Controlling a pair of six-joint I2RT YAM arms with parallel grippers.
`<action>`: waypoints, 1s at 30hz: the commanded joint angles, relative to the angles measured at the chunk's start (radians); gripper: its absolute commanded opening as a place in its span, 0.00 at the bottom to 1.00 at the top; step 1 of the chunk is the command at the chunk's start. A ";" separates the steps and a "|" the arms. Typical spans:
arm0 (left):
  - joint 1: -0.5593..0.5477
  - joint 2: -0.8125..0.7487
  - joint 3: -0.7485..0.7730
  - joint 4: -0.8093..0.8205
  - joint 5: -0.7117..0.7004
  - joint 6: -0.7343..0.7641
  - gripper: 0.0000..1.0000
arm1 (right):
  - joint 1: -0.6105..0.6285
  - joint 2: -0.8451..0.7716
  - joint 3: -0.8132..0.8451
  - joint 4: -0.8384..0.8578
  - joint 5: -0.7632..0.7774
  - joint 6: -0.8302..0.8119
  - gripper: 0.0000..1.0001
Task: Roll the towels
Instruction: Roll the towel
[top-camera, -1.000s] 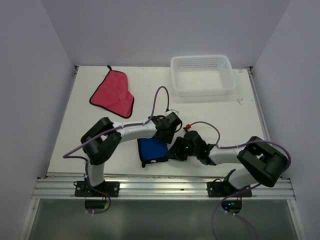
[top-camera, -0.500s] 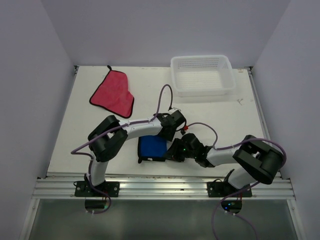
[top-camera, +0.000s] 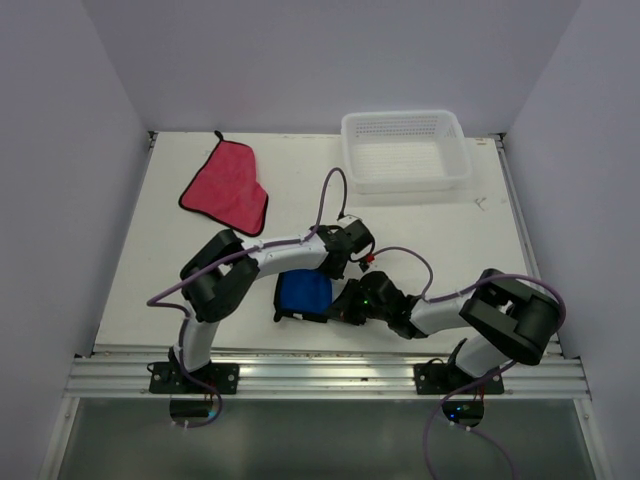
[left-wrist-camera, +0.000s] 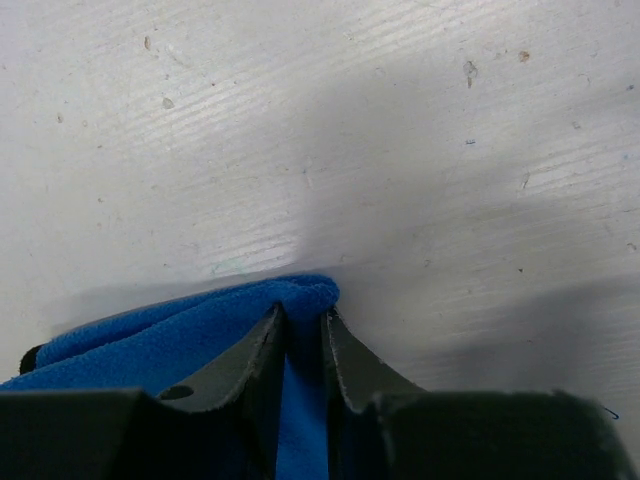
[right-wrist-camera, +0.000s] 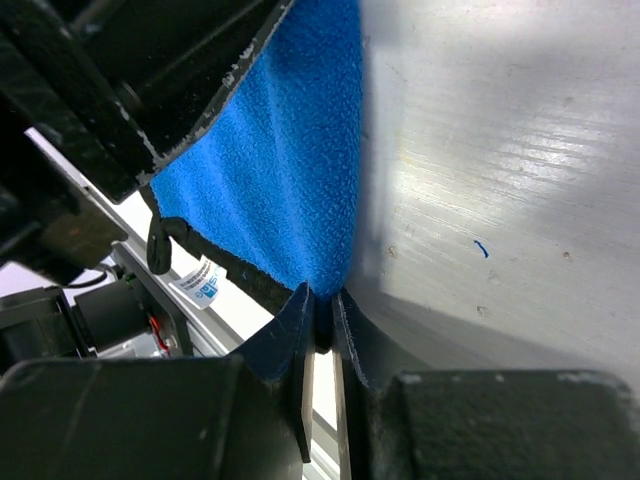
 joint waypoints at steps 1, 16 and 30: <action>0.000 0.058 0.006 -0.036 0.007 -0.001 0.22 | 0.005 0.013 -0.017 -0.102 0.073 -0.030 0.11; 0.056 -0.017 -0.037 0.074 0.147 -0.033 0.14 | 0.050 -0.188 0.072 -0.486 0.263 -0.240 0.02; 0.158 -0.103 -0.143 0.248 0.322 -0.084 0.03 | 0.122 -0.220 0.182 -0.711 0.392 -0.421 0.00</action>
